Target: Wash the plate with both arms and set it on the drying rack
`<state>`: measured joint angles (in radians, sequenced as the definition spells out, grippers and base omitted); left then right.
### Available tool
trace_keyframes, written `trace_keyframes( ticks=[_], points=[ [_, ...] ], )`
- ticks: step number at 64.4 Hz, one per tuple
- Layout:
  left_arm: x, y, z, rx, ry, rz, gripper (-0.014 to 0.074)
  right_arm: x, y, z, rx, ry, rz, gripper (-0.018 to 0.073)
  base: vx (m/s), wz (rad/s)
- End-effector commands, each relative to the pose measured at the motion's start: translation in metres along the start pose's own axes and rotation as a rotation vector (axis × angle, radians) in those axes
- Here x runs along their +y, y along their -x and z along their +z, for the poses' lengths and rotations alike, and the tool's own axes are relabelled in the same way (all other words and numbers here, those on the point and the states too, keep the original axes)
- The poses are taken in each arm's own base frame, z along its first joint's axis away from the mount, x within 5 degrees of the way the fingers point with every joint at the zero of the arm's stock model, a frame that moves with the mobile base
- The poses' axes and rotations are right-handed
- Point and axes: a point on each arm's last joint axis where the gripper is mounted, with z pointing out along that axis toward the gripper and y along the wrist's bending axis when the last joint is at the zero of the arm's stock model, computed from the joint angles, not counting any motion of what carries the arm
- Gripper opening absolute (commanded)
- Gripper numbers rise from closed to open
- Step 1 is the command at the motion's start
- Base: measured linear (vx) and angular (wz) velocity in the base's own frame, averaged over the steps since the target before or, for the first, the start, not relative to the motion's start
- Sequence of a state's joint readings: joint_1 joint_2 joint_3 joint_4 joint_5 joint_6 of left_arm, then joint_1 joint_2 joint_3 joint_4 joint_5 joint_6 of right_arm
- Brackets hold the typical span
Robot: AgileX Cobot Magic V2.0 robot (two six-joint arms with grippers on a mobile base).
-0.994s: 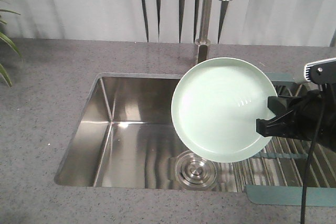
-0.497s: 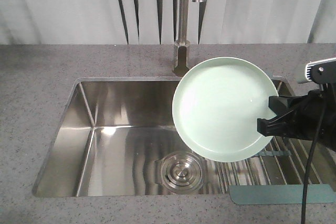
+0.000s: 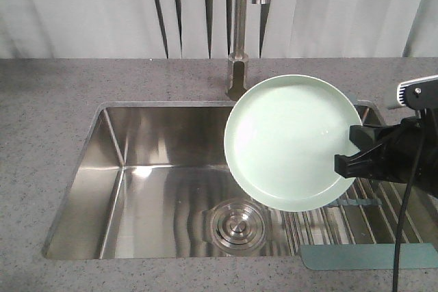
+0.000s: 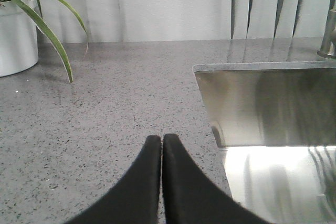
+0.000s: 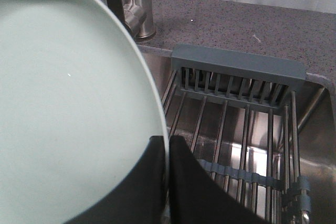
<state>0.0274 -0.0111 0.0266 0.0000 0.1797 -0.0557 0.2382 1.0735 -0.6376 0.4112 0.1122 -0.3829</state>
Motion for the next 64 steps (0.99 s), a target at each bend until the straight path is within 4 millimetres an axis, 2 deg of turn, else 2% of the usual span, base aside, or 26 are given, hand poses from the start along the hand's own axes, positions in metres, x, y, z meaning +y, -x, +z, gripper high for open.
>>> trace_keyframes(
  ticks=[1,64],
  points=[
    [-0.0002,0.0022,-0.0003,-0.072,-0.005,-0.01,-0.0005,-0.0027,0.0173,-0.0071,-0.113,-0.029,-0.001,-0.0009,0.01,0.01],
    [-0.0002,0.0022,-0.0003,-0.072,-0.005,-0.01,-0.0005,-0.0027,0.0173,-0.0071,-0.113,-0.029,-0.001,-0.0009,0.02,-0.01]
  ],
)
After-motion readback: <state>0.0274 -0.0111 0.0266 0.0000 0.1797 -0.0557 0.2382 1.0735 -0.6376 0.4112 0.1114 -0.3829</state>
